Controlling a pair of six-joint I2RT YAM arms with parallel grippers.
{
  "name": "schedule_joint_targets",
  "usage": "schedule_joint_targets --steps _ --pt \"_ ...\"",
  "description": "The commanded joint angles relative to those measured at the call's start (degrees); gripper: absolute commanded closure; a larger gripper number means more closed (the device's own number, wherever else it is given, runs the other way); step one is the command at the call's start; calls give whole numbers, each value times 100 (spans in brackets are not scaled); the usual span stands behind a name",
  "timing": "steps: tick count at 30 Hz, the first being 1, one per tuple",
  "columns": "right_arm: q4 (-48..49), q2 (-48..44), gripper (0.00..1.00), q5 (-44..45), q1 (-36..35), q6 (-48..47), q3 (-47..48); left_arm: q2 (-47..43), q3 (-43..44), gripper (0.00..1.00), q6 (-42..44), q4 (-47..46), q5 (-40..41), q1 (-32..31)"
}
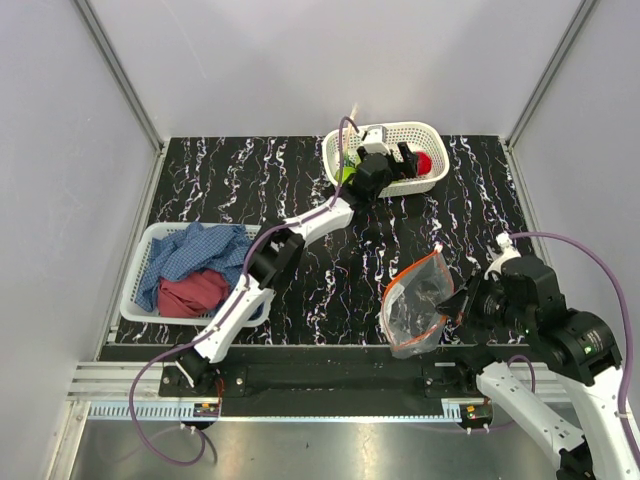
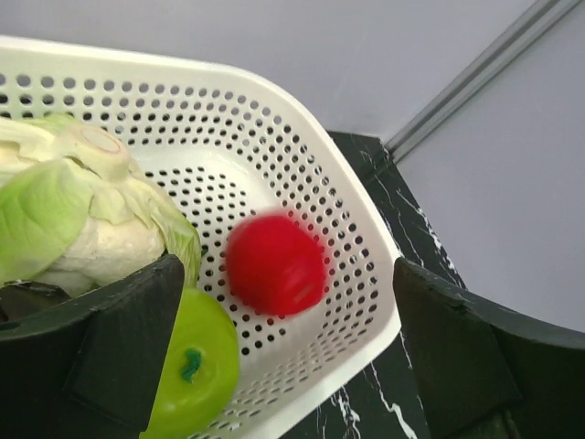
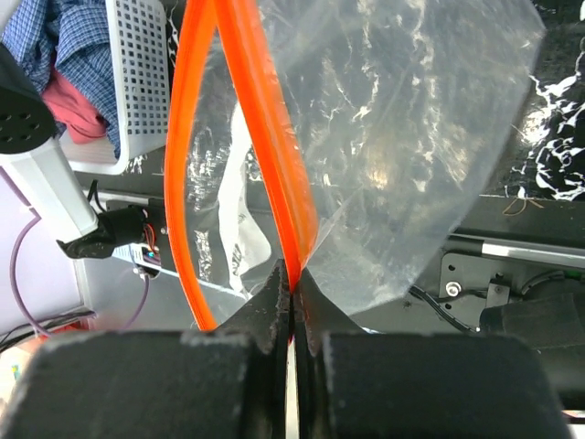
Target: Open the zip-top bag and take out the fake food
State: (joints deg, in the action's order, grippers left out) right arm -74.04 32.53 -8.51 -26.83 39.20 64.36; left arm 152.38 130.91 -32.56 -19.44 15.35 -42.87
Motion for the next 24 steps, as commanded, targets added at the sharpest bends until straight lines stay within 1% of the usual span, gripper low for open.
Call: schedule_joint_targets --steps 1,2,3,5,6,7,8,9,10,11,12,13,14,15,16,17,18,19,20,21,22,23,24 --pt "179 68 100 254 11 18 42 -918 -425 1 83 10 -384 112" --pt "197 95 100 297 11 -17 50 -1094 -583 1 135 11 -488 121" --pt "197 217 100 359 11 -35 77 -1522 -767 1 275 89 -507 121" --pt "241 358 100 482 2 -132 112 -1999 -1382 1 433 125 -551 121" --pt "284 498 100 508 11 -193 138 -2584 -1628 1 486 99 -560 121" --pt "407 569 100 596 11 -254 156 -2842 -2144 1 531 133 -551 121" --pt "486 639 100 640 11 -299 156 -3176 -2375 1 557 195 -560 121" --pt "557 805 100 684 20 -334 191 -3745 -2595 1 575 387 -569 121" --pt "723 894 100 745 11 -421 209 -4090 -2849 1 566 519 -560 121" --pt "803 991 100 815 11 -448 226 -4398 -3330 1 453 633 -673 121" --pt "899 1235 100 816 11 -474 235 -4696 -3631 1 400 826 -770 113" --pt "1100 1377 100 816 11 -510 218 -5317 -3878 1 347 976 -867 121" --pt "1198 1544 100 825 11 -527 209 -5602 -4324 1 242 1160 -1120 121" --pt "1303 1902 100 825 2 -554 209 -5944 -4537 1 154 1562 -1218 121" --pt "1505 2080 100 825 11 -554 226 -6539 -4766 1 75 1740 -1297 113" --pt "1611 2264 100 816 11 -536 244 -6911 -5038 1 -39 1873 -1481 95" --pt "1725 2623 100 947 11 -519 279 -7228 -5484 1 -66 2231 -1500 51" --pt "1918 2809 99 965 11 -519 314 -7527 -5715 1 -93 2434 -1457 -1" --pt "2007 3011 95 931 11 -562 419 -8217 -5926 1 -163 2636 -1335 -141" --pt "2086 3440 92 913 11 -589 507 -8502 -6354 1 -207 2952 -1255 -229" --pt "2174 3644 88 922 11 -650 577 -8853 -6559 1 -286 3094 -1176 -317" --pt "2218 3846 84 922 11 -685 674 -9422 -6744 1 -478 3243 -1062 -510" --pt "2262 4205 72 887 11 -755 883 -9741 -6972 1 -584 3454 -1009 -607"
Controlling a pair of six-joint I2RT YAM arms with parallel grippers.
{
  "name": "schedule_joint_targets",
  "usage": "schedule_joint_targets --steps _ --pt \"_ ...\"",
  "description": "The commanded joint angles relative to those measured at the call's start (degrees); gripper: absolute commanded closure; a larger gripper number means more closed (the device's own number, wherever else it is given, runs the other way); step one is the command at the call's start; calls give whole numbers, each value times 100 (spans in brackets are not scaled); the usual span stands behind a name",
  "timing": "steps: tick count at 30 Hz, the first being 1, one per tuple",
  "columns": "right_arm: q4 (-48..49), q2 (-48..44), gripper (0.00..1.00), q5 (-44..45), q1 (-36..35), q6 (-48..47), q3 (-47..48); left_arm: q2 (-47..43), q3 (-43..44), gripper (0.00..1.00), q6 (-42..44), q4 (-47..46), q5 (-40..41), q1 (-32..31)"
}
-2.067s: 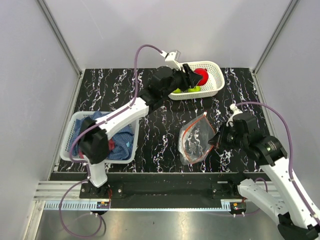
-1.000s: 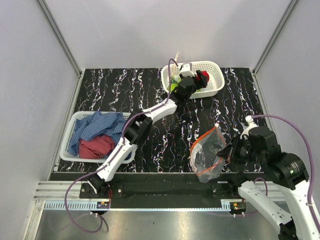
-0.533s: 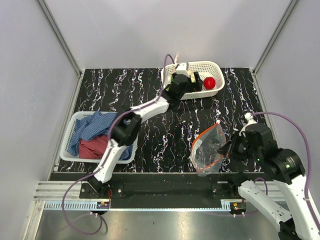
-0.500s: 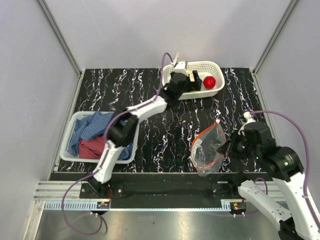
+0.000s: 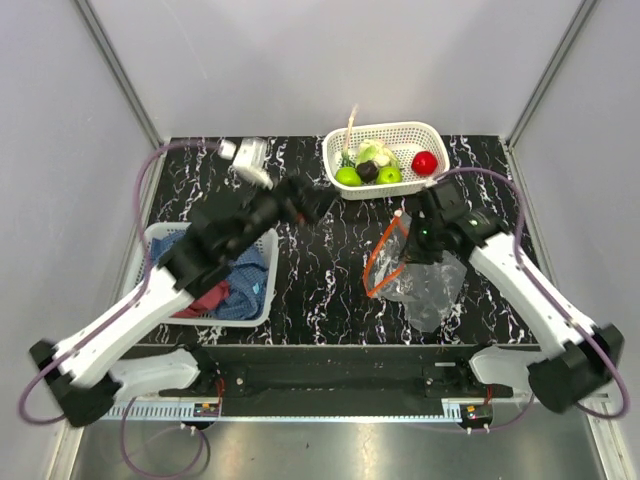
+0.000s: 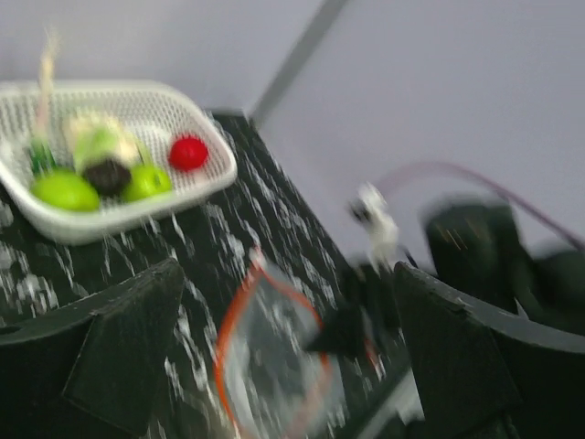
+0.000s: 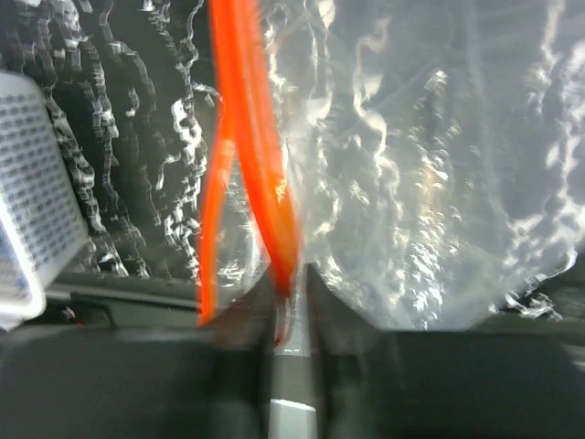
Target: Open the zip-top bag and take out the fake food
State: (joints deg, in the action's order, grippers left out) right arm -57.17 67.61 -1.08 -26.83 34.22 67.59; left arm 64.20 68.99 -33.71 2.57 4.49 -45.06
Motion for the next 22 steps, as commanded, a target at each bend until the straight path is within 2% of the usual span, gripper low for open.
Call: schedule_joint_targets --steps 1,2,3,6,7,8,9,10,17,22 --pt "679 857 66 -22 11 -397 666 -1188 -1130 1 -582 1351 165 -494" --pt "715 998 59 -93 2 -450 772 -1443 -1325 1 -819 1439 384 -713" --pt "751 1234 47 -181 2 -486 973 -1977 -1492 1 -934 1561 508 -819" --pt "786 1526 32 -463 2 -618 1351 -2778 -2055 1 -1181 1624 895 -1110" --pt "708 1527 22 -437 -6 -592 1414 -2912 -2161 1 -1199 1633 913 -1119" --pt "681 1501 14 -376 2 -583 1458 -3009 -2249 1 -1155 1642 922 -1119" --pt "681 1387 11 -375 2 -583 1459 -3080 -2285 1 -1120 1668 905 -1119" --pt "707 1299 1 -375 2 -583 1424 -3159 -2311 1 -1094 1668 887 -1119" --pt "1014 52 0 -928 2 -170 125 -3204 -2706 1 -1602 1361 614 -1119" --pt "1305 -1407 0 -1341 -7 23 -703 -3431 -3145 1 -2024 589 553 -1119"
